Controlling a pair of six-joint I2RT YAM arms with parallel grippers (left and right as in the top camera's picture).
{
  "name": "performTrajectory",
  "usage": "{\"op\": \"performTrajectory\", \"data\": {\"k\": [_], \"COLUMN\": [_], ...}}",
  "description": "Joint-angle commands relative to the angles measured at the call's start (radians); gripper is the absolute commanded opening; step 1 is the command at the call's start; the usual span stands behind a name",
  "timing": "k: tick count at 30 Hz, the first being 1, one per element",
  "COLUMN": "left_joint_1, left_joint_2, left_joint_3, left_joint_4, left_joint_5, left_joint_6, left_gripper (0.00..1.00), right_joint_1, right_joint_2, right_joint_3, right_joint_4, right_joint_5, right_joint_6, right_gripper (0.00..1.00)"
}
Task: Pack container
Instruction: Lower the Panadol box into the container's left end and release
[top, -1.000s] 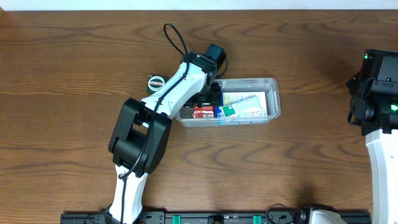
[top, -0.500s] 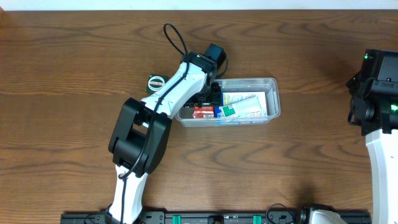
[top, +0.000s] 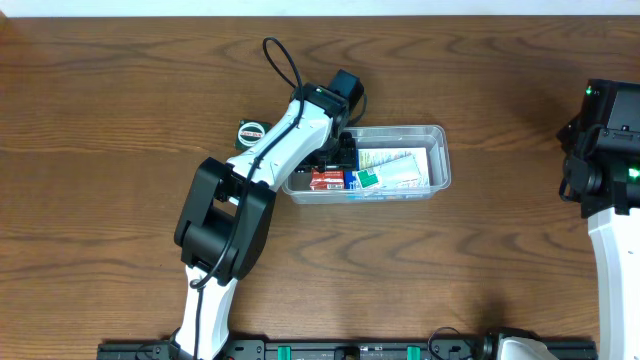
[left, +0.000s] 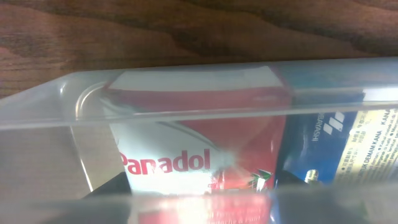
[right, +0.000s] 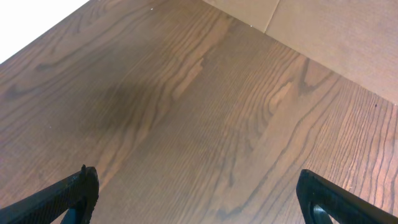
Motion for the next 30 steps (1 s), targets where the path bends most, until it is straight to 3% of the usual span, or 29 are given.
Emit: {"op": "performTrajectory", "data": {"k": [1,30], "left_joint_1": [0.004,0.011], "left_joint_2": [-0.040,-0.047], "left_joint_3": [0.014,0.023], "left_joint_4": [-0.005,0.010], "left_joint_5": [-0.005,0.074], "left_joint_6": [0.006,0.105], "left_gripper": [0.74,0.74], "right_joint_1": [-0.008,-0.008], "right_joint_2": [0.003,0.003], "right_joint_3": [0.002,0.002], "right_joint_4": [-0.001,-0.001], "right_joint_5": [0.007,0.007], "right_joint_6": [-0.014,-0.014], "right_gripper": [0.99,0.99]}}
